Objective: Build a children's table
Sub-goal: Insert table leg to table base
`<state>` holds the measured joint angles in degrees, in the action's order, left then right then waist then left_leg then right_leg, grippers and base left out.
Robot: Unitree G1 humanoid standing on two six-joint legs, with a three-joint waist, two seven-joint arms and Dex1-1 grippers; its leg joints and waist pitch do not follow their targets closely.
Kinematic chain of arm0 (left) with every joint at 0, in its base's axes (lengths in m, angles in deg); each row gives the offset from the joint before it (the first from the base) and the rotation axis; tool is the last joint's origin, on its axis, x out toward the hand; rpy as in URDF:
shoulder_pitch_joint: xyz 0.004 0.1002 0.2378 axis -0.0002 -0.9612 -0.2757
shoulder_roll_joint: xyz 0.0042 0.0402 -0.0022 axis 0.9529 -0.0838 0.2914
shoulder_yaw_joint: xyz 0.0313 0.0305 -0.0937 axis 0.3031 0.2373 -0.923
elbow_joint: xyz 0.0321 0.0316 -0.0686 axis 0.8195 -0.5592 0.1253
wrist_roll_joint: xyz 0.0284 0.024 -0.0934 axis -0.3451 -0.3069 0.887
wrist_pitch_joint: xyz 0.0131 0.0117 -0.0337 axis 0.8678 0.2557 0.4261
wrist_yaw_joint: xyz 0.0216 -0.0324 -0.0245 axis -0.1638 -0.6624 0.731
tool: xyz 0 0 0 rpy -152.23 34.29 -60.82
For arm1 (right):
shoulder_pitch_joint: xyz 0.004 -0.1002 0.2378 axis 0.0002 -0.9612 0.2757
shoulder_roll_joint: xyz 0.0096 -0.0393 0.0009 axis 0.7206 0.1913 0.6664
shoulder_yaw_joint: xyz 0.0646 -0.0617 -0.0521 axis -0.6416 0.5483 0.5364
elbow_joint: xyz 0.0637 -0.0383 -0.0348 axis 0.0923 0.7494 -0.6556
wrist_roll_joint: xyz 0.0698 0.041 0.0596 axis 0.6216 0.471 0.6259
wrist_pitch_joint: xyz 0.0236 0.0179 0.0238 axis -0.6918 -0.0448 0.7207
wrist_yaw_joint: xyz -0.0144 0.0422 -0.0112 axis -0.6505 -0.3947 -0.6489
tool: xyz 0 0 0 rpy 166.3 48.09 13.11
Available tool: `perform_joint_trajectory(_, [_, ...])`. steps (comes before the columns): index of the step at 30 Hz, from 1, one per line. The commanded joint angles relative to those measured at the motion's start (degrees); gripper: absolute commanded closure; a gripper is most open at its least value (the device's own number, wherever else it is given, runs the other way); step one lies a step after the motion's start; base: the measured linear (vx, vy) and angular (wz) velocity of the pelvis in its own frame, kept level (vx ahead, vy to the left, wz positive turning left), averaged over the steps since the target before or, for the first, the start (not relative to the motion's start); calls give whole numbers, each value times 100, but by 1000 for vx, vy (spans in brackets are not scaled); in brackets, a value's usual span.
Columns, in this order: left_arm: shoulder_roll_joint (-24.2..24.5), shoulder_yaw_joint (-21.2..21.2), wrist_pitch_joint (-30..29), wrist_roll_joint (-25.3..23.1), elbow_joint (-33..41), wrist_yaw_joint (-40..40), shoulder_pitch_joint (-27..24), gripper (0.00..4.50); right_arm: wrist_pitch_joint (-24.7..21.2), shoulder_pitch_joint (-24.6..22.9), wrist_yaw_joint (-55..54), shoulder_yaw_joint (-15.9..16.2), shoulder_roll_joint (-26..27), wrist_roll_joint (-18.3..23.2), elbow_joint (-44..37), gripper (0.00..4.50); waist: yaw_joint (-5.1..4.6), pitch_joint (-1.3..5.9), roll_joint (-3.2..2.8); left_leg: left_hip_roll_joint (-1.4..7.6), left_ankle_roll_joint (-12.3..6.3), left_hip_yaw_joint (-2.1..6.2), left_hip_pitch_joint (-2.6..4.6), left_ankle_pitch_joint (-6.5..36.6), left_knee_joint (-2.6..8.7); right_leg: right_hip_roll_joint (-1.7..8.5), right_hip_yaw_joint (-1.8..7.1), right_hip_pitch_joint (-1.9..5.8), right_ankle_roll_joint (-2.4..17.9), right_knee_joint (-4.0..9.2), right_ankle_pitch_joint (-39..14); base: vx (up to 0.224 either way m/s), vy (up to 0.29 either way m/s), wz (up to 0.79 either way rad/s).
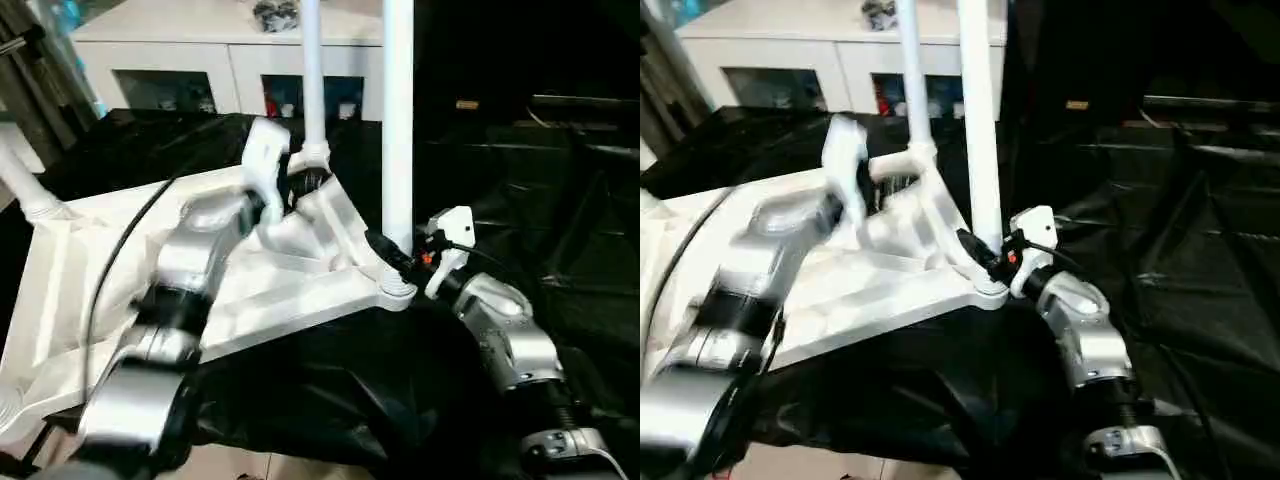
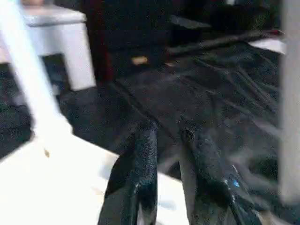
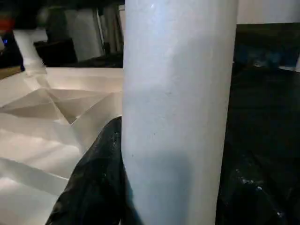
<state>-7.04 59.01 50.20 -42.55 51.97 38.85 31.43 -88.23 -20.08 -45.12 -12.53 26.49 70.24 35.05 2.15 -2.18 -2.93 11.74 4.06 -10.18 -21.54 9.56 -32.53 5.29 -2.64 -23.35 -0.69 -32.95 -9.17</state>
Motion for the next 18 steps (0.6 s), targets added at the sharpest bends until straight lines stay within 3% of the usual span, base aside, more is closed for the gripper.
perform_joint_trajectory(1, [-218,123,-84,19,64,1,193,364,-95,-30,19,148,-15,-130,-181,262,32,361,56,42,-318,-26,41,1223,319,163,102,313,1370,324,-904,0,0,0])
perform_joint_trajectory(6, [-841,580,-402,370,818,493,303,364,-166,-20,-54,186,-94,-255,-262,262,39,397,78,35,-511,-33,-28,876,259,185,98,352,1535,265,-395,0,0,0])
perform_joint_trajectory(8, [-908,665,-474,464,990,590,266,364,-188,-21,-62,185,-108,-259,-284,262,40,374,87,37,-597,-45,-26,907,256,180,96,335,1549,286,-522,0,0,0])
perform_joint_trajectory(9, [-982,777,-608,622,1254,712,202,364,-216,-21,-73,185,-129,-264,-312,262,46,376,58,33,-609,-40,-24,923,250,183,93,333,1543,289,-594,0,0,0])
perform_joint_trajectory(12, [-1104,938,-879,879,1731,921,72,364,-293,-25,-98,180,-177,-280,-393,262,31,370,91,36,-650,-50,-39,927,244,161,89,346,1529,291,-719,0,0,0])
perform_joint_trajectory(18, [-1069,827,-755,697,1620,815,27,364,-423,-25,-72,178,-258,-273,-550,262,44,382,68,40,-680,-41,-19,820,224,149,85,331,1466,286,-712,0,0,0])
